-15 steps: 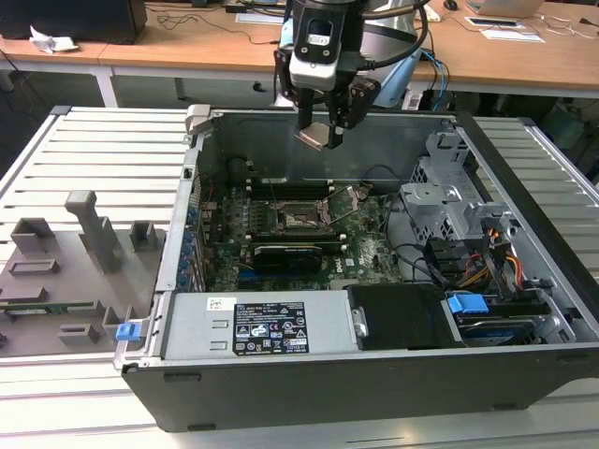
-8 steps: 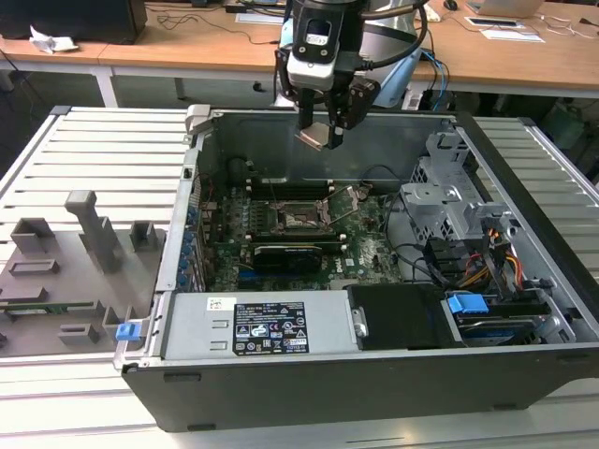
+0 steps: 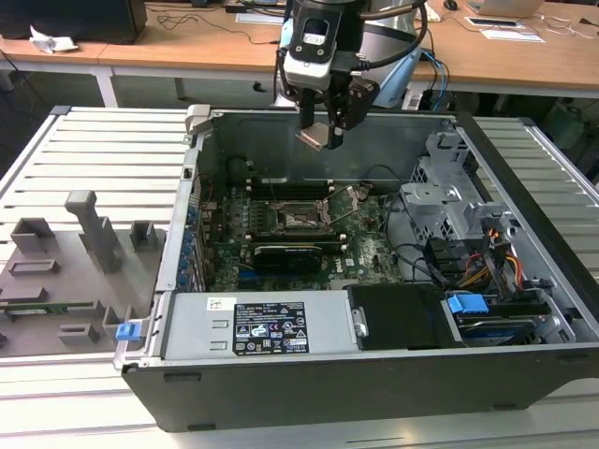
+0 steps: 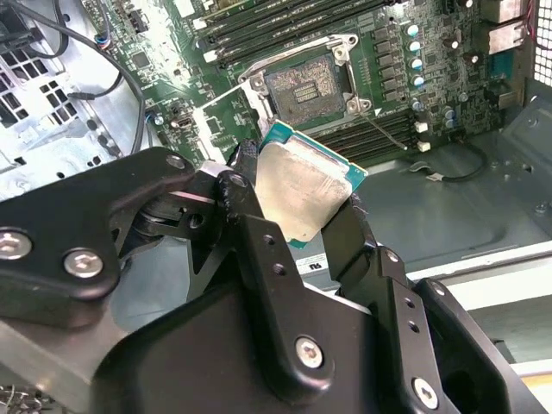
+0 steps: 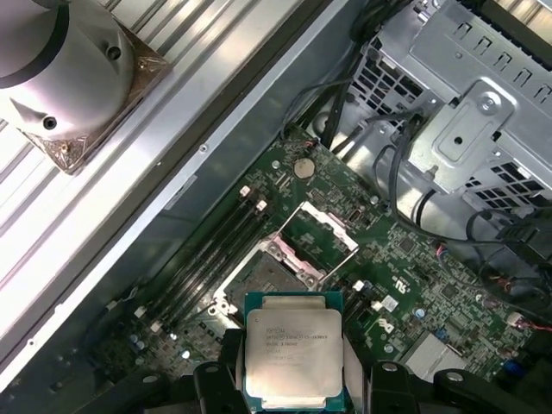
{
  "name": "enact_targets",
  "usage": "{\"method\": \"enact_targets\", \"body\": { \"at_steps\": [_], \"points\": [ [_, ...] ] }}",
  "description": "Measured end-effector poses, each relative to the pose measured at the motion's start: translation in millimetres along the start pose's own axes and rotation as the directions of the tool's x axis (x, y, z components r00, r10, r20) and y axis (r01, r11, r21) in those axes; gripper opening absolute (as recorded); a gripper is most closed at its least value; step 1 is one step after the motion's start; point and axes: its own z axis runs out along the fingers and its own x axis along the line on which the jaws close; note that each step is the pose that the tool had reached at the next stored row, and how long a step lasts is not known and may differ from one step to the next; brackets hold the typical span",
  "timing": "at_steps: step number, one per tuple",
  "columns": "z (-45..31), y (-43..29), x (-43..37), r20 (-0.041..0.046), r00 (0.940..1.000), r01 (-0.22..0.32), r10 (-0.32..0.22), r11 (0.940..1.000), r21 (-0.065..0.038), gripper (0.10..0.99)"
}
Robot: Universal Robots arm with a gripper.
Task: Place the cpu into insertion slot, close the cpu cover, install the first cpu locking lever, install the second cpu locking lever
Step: 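Place the cpu into insertion slot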
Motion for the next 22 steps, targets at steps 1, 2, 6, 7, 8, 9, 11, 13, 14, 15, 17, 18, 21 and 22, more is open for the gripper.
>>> {"method": "enact_targets", "body": {
  "at_steps": [1,2,6,7,8,9,11,13,14,15,17,18,21,22],
  "points": [
    [0.0,0.0,0.0,0.0007,1.0,-0.007,0.007,1.0,0.0,0.541],
    [0.0,0.0,0.0,0.0011,0.9999,-0.012,0.012,0.9999,0.0,0.541],
    [0.0,0.0,0.0,0.0033,0.9993,-0.036,0.036,0.9993,-0.001,0.541],
    [0.0,0.0,0.0,0.0039,0.9991,-0.043,0.043,0.9991,-0.001,0.541],
    [0.0,0.0,0.0,0.0042,0.9989,-0.048,0.048,0.9989,-0.001,0.541],
    [0.0,0.0,0.0,0.0046,0.9986,-0.052,0.052,0.9987,-0.001,0.541],
    [0.0,0.0,0.0,0.0057,0.9979,-0.065,0.065,0.9979,-0.001,0.541],
    [0.0,0.0,0.0,0.0064,0.9974,-0.072,0.072,0.9974,-0.002,0.541],
    [0.0,0.0,0.0,0.0068,0.997,-0.078,0.078,0.997,-0.002,0.541],
    [0.0,0.0,0.0,0.0073,0.9964,-0.084,0.084,0.9965,-0.002,0.541],
    [0.0,0.0,0.0,0.0084,0.9954,-0.095,0.095,0.9954,-0.002,0.541],
    [0.0,0.0,0.0,0.0086,0.9951,-0.099,0.099,0.9951,-0.002,0.541],
    [0.1,0.0,0.0,0.0099,0.9935,-0.114,0.114,0.9935,-0.003,0.541],
    [0.1,0.0,0.0,0.0106,0.9925,-0.122,0.122,0.9925,-0.003,0.541]
  ]
}}
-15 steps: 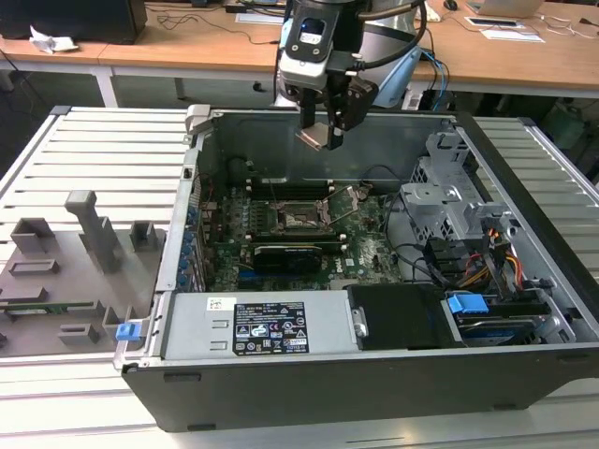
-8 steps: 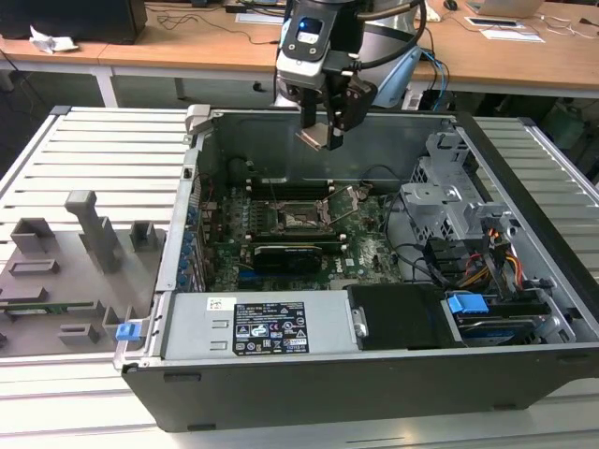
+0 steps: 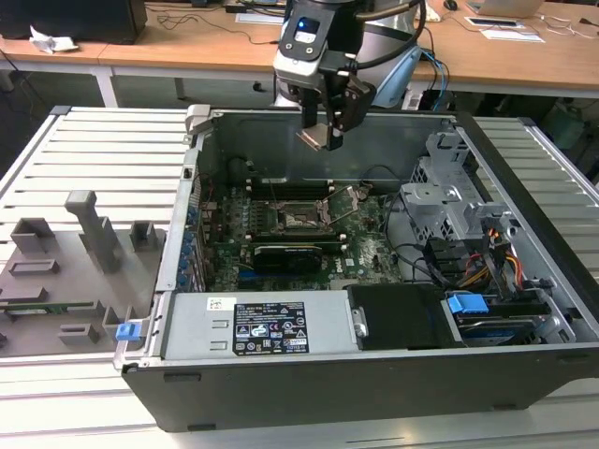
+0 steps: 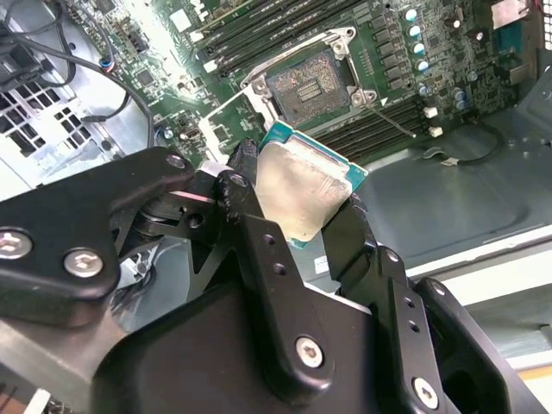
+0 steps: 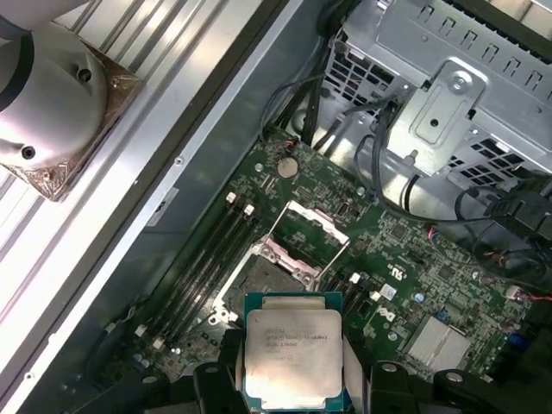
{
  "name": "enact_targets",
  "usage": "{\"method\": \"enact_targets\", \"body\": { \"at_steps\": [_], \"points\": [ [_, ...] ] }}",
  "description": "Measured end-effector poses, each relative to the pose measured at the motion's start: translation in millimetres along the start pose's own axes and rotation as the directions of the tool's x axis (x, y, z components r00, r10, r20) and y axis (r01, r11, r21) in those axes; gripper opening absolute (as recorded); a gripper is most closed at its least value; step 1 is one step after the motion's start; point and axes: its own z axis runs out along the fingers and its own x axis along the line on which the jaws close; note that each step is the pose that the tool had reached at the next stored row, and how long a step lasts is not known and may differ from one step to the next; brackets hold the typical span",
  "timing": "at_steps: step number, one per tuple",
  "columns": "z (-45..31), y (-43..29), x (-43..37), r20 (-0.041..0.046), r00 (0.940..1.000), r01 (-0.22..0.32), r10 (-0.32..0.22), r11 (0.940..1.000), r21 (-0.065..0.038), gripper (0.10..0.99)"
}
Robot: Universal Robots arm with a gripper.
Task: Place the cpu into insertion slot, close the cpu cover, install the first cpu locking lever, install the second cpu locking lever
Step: 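Place the cpu into insertion slot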
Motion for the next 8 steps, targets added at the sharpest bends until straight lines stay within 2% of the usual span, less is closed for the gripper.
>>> {"method": "enact_targets", "body": {
  "at_steps": [4,8],
  "points": [
    [0.2,0.0,0.0,0.0048,0.9984,-0.056,0.056,0.9984,-0.001,0.541],
    [0.7,0.0,0.0,0.01,0.9931,-0.117,0.117,0.9932,-0.003,0.541]
  ]
}}
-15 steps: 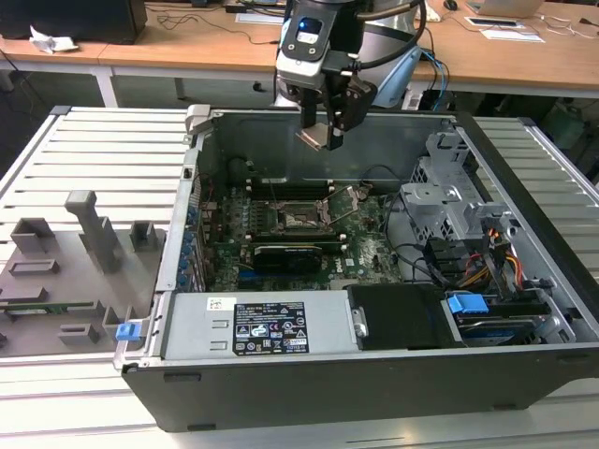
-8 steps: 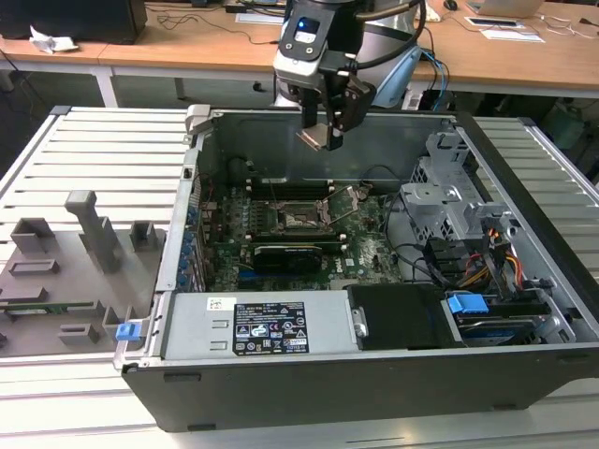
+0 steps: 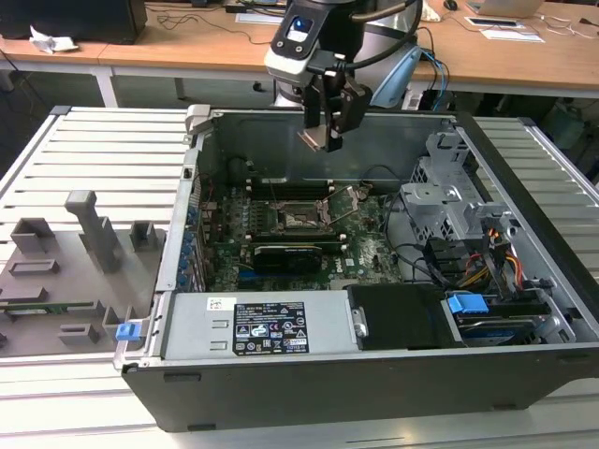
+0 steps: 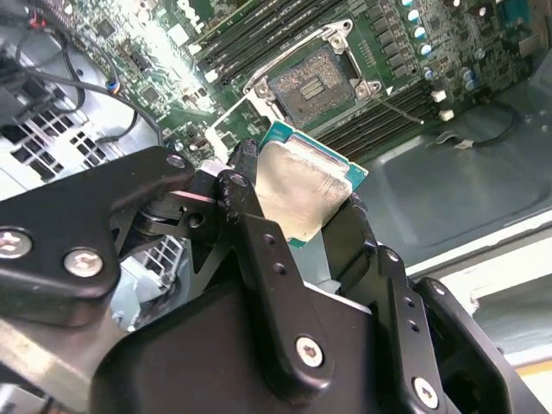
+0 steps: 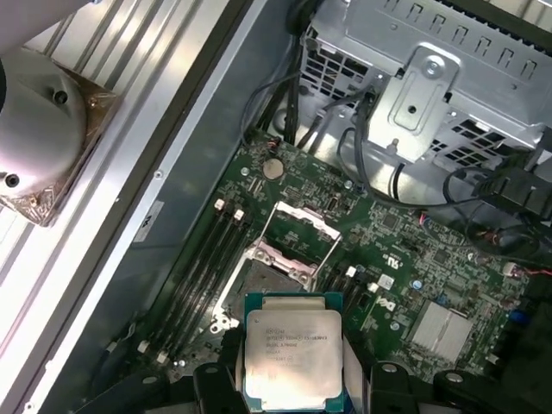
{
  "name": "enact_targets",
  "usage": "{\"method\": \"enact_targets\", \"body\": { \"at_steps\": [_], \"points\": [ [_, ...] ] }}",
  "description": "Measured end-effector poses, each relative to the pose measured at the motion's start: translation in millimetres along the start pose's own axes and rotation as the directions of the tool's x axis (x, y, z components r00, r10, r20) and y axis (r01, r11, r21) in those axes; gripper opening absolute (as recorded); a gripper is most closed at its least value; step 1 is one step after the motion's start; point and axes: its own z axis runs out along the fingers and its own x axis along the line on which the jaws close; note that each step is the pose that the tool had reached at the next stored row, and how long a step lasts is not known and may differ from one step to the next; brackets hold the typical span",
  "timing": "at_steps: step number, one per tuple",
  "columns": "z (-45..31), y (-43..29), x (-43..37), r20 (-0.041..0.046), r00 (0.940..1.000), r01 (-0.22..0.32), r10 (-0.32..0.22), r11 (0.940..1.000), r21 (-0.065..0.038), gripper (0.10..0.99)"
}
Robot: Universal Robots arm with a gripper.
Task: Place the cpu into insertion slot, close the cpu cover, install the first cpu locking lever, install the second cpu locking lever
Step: 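Place the cpu into insertion slot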
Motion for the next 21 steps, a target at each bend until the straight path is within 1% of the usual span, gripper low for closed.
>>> {"method": "enact_targets", "body": {
  "at_steps": [5,7,16,19,21],
  "points": [
    [0.7,-0.1,0.0,0.0057,0.9978,-0.066,0.066,0.9978,-0.001,0.541],
    [1.6,-0.1,0.0,0.0073,0.9965,-0.083,0.083,0.9965,-0.002,0.541],
    [6.6,-0.4,-0.2,0.0074,0.996,-0.089,0.089,0.996,-0.001,0.541],
    [7.3,-0.4,-0.2,0.0083,0.995,-0.1,0.1,0.995,-0.001,0.541],
    [7.7,-0.5,-0.2,0.0098,0.993,-0.117,0.117,0.9931,-0.002,0.541]
  ]
}}
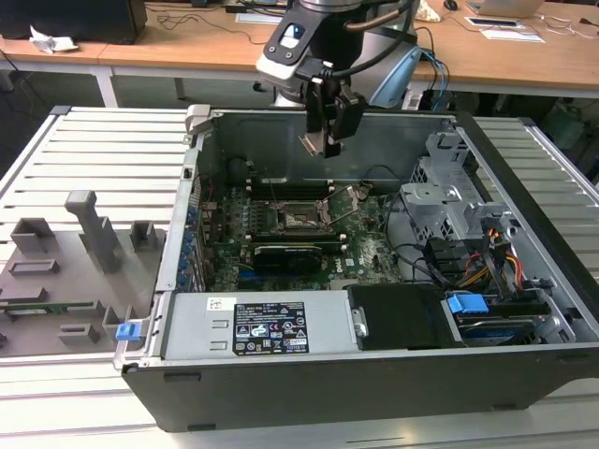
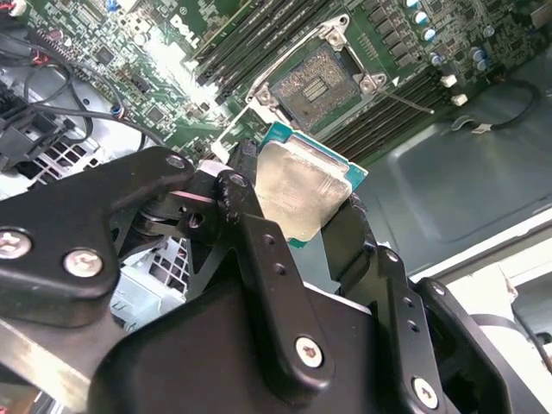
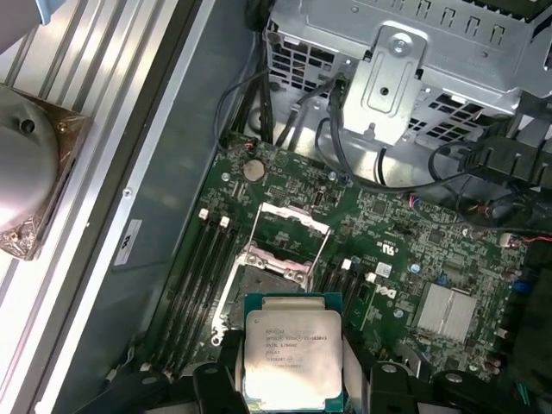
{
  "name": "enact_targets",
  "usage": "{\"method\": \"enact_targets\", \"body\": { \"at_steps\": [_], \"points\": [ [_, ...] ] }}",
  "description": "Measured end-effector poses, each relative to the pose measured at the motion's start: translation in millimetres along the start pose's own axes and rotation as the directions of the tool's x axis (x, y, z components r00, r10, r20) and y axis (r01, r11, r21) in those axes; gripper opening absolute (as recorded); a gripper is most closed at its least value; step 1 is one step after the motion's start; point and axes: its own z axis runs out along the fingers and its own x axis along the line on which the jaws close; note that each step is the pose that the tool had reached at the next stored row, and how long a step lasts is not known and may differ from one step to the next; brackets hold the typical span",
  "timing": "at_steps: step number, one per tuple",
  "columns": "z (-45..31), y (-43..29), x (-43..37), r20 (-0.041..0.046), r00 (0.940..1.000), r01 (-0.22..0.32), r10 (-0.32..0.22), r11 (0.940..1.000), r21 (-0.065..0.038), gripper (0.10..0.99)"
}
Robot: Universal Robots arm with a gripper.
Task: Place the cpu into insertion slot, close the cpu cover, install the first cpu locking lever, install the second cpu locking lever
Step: 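Place the cpu into insertion slot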
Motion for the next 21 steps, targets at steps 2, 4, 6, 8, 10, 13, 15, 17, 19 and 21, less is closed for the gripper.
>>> {"method": "enact_targets", "body": {
  "at_steps": [2,4,6,8,10,13,15,17,19,21],
  "points": [
    [0.3,0.0,0.0,0.002,0.9997,-0.024,0.024,0.9997,-0.001,0.541],
    [0.4,0.0,0.1,0.0036,0.9991,-0.042,0.042,0.9991,-0.001,0.541],
    [0.8,0.0,0.1,0.0061,0.9974,-0.072,0.072,0.9974,-0.002,0.541],
    [1.1,-0.1,0.1,0.0081,0.9954,-0.095,0.095,0.9955,-0.002,0.541],
    [1.7,-0.1,0.2,0.011,0.9915,-0.13,0.13,0.9915,-0.003,0.541],
    [2.3,-0.1,0.2,0.0137,0.9866,-0.162,0.162,0.9867,-0.004,0.541],
    [2.7,-0.1,0.2,0.0152,0.9835,-0.18,0.18,0.9836,-0.005,0.541],
    [3.4,-0.2,0.3,0.0178,0.9772,-0.212,0.212,0.9773,-0.006,0.541],
    [3.7,-0.2,0.3,0.019,0.9738,-0.227,0.227,0.974,-0.007,0.541],
    [4.4,-0.3,0.3,0.0211,0.9676,-0.251,0.252,0.9678,-0.007,0.541]
  ]
}}
